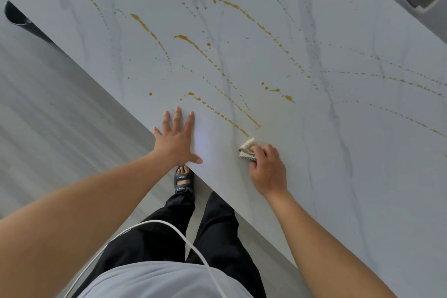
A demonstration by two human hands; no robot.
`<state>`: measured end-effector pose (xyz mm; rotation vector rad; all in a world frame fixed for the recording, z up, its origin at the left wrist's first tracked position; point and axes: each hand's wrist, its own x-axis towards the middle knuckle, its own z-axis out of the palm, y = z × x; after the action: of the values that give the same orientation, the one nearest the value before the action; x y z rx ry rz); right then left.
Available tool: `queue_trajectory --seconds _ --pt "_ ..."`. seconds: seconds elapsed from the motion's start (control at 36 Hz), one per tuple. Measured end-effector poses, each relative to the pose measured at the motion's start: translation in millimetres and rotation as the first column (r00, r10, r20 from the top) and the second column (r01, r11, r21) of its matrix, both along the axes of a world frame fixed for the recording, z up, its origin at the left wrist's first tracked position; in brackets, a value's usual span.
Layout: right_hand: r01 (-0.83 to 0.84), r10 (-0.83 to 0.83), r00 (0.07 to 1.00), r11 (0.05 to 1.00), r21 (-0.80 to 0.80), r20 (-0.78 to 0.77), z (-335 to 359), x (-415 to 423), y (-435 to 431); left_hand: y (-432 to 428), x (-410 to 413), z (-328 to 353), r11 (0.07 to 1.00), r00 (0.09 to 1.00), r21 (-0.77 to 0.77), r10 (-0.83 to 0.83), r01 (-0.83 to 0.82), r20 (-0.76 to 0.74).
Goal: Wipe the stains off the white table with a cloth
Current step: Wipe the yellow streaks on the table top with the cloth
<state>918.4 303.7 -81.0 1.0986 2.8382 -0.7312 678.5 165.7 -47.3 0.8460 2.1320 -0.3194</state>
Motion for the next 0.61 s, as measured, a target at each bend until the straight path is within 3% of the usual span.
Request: queue_trajectory --seconds 0.08,0.19,0.25,0.31,0.39,0.47,0.53,0.61 --pt "0.032 -0.032 0.999 0.999 0.016 -0.004 1.5 -4.7 -13.5 0.3 -0.4 0.1 1.000 1.000 0.005 0.003 -0.003 -0.001" --pt "-0.288 0.288 0.957 0.957 -0.014 -0.021 3.3 -1.4 -27.8 -1.6 -0.3 0.3 1.000 1.000 0.012 -0.003 0.003 0.001" --pt "-0.356 0.356 0.935 0.934 -0.016 -0.007 2.2 0.2 -23.8 -2.0 0.0 0.3 1.000 1.000 0.014 -0.008 0.008 0.001" --pt "-0.301 0.301 0.953 0.953 -0.006 0.003 0.9 -1.7 -15.3 -1.6 -0.4 0.2 1.000 1.000 0.014 -0.009 0.009 -0.003" --pt "-0.030 0.030 0.999 0.999 0.012 -0.012 -2.7 -6.0 -7.0 -1.8 -0.7 -0.2 1.000 1.000 0.019 -0.010 0.010 -0.002" --pt "0.196 -0.195 0.980 0.981 0.012 -0.025 -3.5 -10.1 -16.1 -2.2 -0.6 -0.4 1.000 1.000 0.027 -0.006 0.006 0.002" --pt "0.211 -0.210 0.977 0.977 0.027 -0.026 -1.9 -12.7 -30.5 -2.5 -0.9 -0.4 1.000 1.000 0.030 -0.008 0.008 0.000" --pt "0.107 -0.106 0.994 0.993 0.046 -0.024 0.8 -13.3 -55.5 -2.4 -1.2 -0.7 1.000 1.000 0.025 -0.016 0.016 0.000"
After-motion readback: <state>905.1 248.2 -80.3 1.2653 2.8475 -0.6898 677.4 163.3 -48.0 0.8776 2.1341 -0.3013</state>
